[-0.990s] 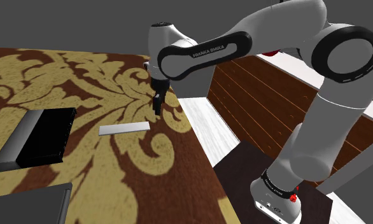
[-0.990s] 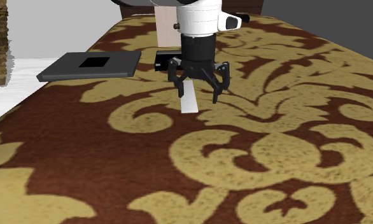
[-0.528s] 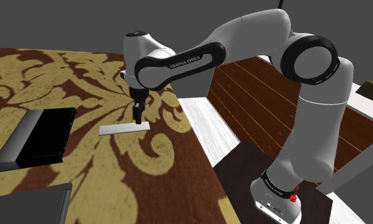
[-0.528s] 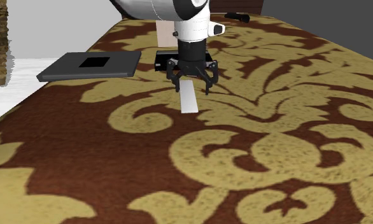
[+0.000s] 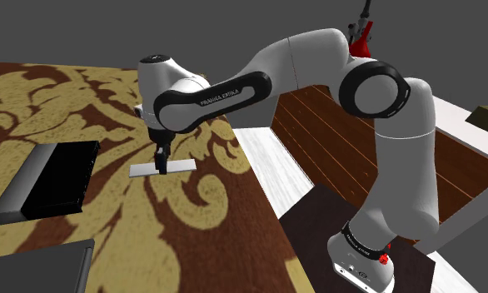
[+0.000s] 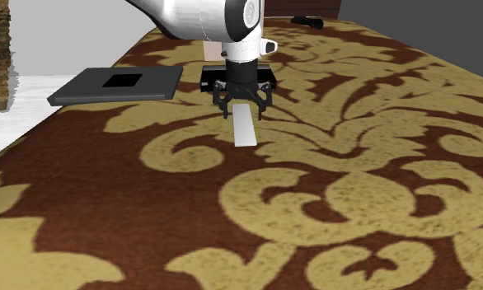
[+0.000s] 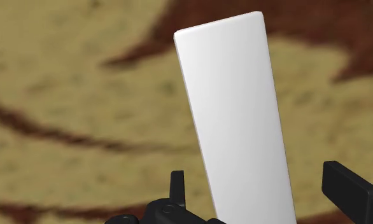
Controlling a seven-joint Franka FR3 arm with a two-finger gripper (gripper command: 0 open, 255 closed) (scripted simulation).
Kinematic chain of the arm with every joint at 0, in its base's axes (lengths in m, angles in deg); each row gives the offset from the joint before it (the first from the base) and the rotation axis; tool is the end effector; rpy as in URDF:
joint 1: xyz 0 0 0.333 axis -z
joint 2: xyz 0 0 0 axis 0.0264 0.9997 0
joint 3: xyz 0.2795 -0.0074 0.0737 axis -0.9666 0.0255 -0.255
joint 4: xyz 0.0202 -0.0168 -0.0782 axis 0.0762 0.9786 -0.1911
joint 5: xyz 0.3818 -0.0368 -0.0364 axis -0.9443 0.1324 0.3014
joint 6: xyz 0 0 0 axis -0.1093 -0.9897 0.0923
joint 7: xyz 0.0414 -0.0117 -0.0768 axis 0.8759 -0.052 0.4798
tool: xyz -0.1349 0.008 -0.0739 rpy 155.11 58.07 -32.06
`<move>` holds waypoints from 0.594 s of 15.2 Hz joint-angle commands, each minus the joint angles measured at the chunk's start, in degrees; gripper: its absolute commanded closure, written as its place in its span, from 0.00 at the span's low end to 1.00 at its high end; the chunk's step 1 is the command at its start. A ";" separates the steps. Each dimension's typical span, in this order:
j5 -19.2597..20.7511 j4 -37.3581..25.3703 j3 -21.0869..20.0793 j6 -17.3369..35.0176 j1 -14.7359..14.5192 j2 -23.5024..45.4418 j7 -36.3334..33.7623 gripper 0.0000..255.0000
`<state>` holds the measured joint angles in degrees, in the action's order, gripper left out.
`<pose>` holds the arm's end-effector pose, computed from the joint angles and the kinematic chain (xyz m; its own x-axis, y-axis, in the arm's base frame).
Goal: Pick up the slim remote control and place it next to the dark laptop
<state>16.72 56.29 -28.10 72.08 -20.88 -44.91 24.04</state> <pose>0.5638 0.3664 0.2834 0.5826 0.8127 0.0007 0.8126 -0.5825 0.0201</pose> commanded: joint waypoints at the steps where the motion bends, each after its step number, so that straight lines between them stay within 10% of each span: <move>1: 0.24 0.58 0.12 1.23 -0.05 0.64 -0.10 0.00; 9: 0.55 1.26 0.30 2.75 -0.12 1.52 -0.30 0.00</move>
<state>17.27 57.54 -27.79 74.81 -21.00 -43.39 23.74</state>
